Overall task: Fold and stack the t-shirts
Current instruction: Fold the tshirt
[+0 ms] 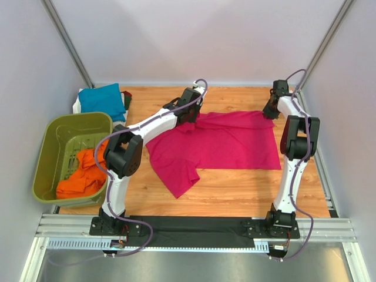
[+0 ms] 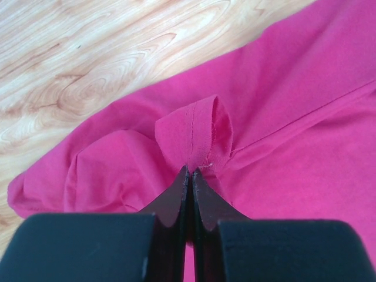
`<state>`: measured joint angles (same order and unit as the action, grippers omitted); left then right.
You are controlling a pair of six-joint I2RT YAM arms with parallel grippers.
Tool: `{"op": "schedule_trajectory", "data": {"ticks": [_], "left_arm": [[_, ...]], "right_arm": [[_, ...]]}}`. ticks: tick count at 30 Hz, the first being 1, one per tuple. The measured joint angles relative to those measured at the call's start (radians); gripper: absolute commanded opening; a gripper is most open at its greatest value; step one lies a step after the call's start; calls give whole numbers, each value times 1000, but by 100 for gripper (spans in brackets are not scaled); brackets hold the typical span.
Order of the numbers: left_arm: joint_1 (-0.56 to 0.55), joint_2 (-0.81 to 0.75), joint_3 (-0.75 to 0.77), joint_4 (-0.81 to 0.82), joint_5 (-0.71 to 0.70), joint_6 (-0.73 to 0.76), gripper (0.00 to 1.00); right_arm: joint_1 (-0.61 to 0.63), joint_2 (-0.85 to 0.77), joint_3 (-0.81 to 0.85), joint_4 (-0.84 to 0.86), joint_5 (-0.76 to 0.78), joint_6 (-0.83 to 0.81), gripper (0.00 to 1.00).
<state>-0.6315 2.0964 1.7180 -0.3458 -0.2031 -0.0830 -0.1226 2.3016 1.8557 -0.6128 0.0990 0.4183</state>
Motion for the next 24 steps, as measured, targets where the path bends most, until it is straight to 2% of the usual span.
{"op": "schedule_trajectory", "data": {"ticks": [17, 21, 24], "left_arm": [[0, 5, 7, 8, 53, -2, 24], [0, 8, 7, 14, 95, 5, 20], [0, 8, 7, 17, 142, 22, 10]], "right_arm": [[-80, -44, -83, 36, 39, -1, 15], [-82, -45, -84, 37, 40, -4, 15], [-82, -45, -84, 37, 40, -5, 15]]}}
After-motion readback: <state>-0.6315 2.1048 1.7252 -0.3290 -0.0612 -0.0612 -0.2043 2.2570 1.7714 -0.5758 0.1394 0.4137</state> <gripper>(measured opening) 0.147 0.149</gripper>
